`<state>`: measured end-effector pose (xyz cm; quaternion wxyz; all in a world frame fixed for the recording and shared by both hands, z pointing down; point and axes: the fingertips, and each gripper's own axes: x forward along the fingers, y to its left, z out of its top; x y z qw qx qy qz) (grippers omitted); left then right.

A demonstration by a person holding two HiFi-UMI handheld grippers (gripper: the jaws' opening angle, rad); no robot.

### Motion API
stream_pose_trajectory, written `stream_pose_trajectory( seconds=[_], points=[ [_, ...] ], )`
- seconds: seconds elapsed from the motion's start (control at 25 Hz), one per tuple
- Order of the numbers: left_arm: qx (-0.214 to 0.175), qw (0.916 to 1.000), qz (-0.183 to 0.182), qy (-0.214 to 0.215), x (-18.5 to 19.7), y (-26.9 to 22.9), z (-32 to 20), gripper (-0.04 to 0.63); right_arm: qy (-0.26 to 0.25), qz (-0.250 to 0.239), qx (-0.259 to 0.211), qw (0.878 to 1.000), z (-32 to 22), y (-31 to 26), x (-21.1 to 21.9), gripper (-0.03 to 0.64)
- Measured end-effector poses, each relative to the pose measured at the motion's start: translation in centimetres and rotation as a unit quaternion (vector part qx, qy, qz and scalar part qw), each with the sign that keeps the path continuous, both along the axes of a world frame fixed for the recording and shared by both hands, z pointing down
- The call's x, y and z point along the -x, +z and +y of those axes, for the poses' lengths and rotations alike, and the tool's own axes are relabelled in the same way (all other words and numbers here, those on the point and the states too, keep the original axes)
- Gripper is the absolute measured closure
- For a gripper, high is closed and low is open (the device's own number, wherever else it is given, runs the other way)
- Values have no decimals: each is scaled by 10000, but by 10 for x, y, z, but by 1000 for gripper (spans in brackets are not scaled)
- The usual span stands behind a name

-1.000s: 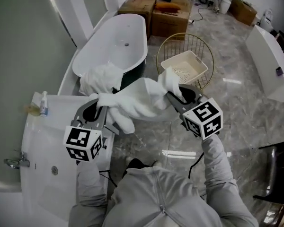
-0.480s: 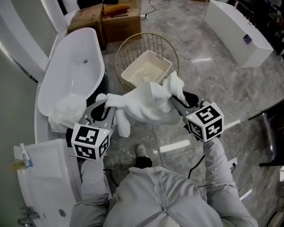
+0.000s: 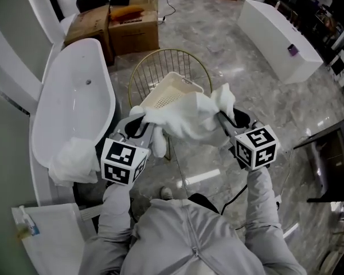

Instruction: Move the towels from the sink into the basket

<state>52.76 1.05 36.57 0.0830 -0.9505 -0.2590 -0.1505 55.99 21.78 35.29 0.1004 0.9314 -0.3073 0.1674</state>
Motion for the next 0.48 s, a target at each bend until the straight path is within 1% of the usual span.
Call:
stream_pose_trajectory(
  seconds=[0.12,0.32,0.48],
  points=[
    [36,10000,-47,-37,-29,4,0,500,15,-8,60,10000,-8,-1,-29,508],
    [142,9994,-146,-280,-77,16,-8,500,-111,-26,38,9999,-24,5,-86,508],
    [206,9970,-245,-698,-109,33,-12,500,-469,-119,64,9988,-35,19,-131,508]
  ],
)
